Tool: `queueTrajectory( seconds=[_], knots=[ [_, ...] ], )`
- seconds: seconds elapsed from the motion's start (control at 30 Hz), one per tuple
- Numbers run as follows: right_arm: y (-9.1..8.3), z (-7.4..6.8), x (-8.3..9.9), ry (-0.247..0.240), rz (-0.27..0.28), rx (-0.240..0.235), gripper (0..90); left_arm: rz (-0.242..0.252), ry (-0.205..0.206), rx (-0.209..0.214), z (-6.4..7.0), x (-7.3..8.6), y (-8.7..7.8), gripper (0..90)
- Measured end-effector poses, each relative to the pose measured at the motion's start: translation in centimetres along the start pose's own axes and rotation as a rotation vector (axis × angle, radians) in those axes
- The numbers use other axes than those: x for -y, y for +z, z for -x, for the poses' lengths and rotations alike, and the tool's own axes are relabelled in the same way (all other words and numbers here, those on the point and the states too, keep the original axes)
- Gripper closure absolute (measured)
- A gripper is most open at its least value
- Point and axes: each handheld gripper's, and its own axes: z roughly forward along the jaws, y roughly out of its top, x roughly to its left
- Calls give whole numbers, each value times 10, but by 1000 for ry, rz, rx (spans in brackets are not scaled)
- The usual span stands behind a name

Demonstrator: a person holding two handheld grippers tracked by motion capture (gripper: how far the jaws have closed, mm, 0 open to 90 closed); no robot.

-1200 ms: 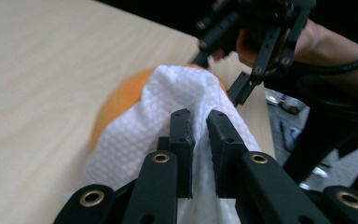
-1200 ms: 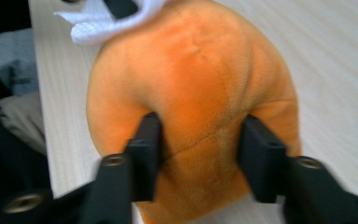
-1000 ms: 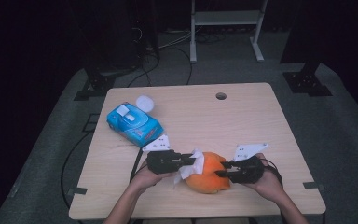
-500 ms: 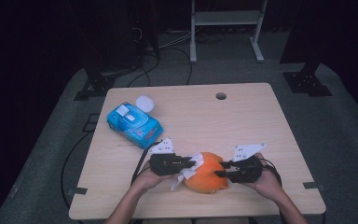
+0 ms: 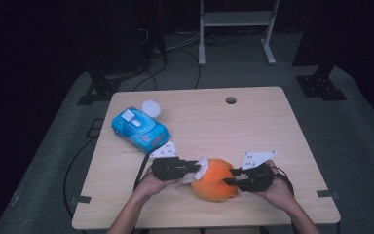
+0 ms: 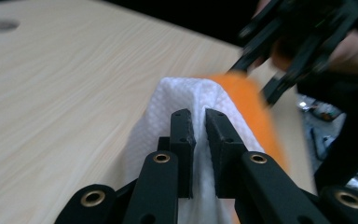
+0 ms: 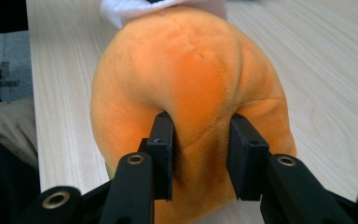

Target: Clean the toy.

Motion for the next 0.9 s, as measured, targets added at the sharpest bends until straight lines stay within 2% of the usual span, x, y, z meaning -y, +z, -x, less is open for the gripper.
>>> queueTrajectory(
  seconds=[0.07, 0.13, 0.2, 0.23, 0.3, 0.4, 0.53, 0.6, 0.63, 0.73, 0.77, 0.83, 0.9],
  knots=[
    [1, -3, -3, -11, 4, 7, 639, 4, 23, 31, 10, -5, 7, 813],
    [2, -6, -4, -18, -4, 9, 636, -23, 47, 33, 14, -5, 12, 809],
    [1, -6, -3, -16, -8, 2, 601, -48, 22, 21, 10, 1, 15, 812],
    [1, -4, -2, -2, -6, -16, 569, -68, 25, 6, 7, 4, 15, 814],
    [0, 1, -1, 17, 12, -31, 497, -70, 2, -1, 3, 8, 13, 814],
    [-6, 7, -1, 51, 43, -49, 426, -88, 20, -28, 0, 9, 8, 813],
    [-13, 20, 7, 110, 45, -54, 392, -71, -17, -25, -7, 13, 4, 813],
    [-11, 25, 11, 154, 46, -87, 377, -70, -18, -22, -7, 12, 4, 812],
    [-8, 25, 12, 160, 44, -102, 378, -63, -22, -19, -6, 11, 4, 812],
    [4, 19, 10, 144, -4, -123, 455, -72, 12, -25, 1, 7, 6, 810],
    [4, 18, 9, 135, -11, -104, 522, -72, 13, -30, 2, 6, 6, 810],
    [0, 15, 6, 110, 1, -83, 722, -61, 15, -38, 3, 3, 4, 810],
    [-5, 10, 2, 87, 21, -32, 792, -44, 25, -34, 6, -2, 2, 810]
  ],
)
